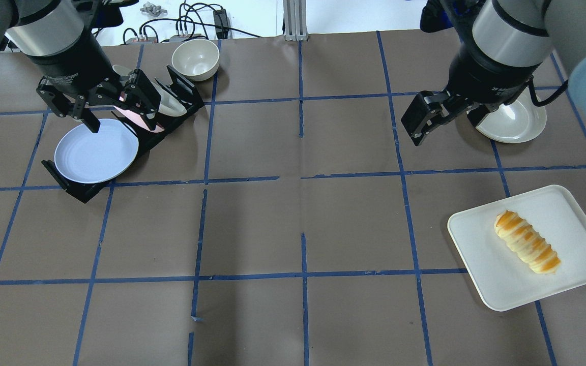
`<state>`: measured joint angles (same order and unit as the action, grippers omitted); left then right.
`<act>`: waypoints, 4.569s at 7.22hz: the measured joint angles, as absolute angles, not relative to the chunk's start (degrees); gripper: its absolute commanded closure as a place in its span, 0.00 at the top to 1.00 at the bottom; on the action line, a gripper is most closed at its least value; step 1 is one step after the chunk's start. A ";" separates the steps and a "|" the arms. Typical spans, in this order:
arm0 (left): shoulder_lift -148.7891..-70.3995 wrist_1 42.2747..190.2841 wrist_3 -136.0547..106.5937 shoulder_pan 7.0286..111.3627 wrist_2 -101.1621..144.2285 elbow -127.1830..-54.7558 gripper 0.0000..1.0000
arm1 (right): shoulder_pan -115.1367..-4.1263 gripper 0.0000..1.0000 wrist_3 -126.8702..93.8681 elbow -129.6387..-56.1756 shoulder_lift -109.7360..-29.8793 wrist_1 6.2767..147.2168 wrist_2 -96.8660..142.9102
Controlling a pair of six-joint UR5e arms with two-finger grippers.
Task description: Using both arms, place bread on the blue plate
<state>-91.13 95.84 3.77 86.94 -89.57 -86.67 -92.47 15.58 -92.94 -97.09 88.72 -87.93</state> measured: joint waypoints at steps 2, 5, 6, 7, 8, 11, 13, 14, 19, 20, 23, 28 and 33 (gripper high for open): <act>-91.00 95.75 3.95 86.94 -89.62 -86.74 1.00 | -92.44 0.99 15.72 -93.04 -96.98 88.49 -88.01; -90.92 95.84 8.79 82.98 -89.45 -85.42 1.00 | -90.29 0.99 23.88 -95.75 -97.15 89.43 -88.60; -92.02 95.86 12.94 78.93 -89.12 -84.27 1.00 | -88.21 0.99 27.62 -98.16 -97.35 90.35 -89.45; -93.96 95.72 18.65 74.08 -88.85 -83.36 1.00 | -85.31 0.99 31.31 -100.90 -97.42 92.10 -91.38; -96.73 95.58 25.19 68.94 -88.72 -82.36 1.00 | -81.36 0.99 34.99 -103.97 -97.45 94.56 -92.76; -112.03 93.52 38.08 58.03 -84.21 -74.58 1.00 | -68.09 0.99 45.23 -119.19 -97.34 110.44 -92.94; -123.81 93.47 40.09 55.67 -80.69 -66.78 1.00 | -65.83 0.99 46.71 -126.67 -96.36 121.74 -92.01; -128.37 93.55 40.32 55.24 -79.29 -64.58 0.99 | -65.60 0.99 46.98 -127.92 -95.44 124.89 -91.77; -135.53 99.16 39.85 55.26 -75.62 -63.92 0.12 | -59.68 0.99 53.48 -128.77 -84.50 132.83 -89.99; -135.63 99.83 39.71 55.28 -75.59 -63.45 0.10 | -59.18 0.99 54.04 -129.49 -83.77 133.37 -89.80; -135.43 100.23 39.56 55.29 -75.80 -63.01 0.07 | -58.24 0.23 54.38 -133.15 -84.11 136.40 -89.83; -133.33 106.45 39.88 54.68 -76.10 -58.16 0.05 | -58.48 0.17 48.08 -124.58 -88.74 118.69 -90.20; -121.84 121.35 40.28 55.10 -77.15 -59.76 0.02 | -74.09 0.18 24.58 -103.10 -94.76 90.97 -90.72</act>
<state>-121.84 121.35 40.28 55.10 -77.15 -59.76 -74.09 24.58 -103.10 -94.76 90.97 -90.72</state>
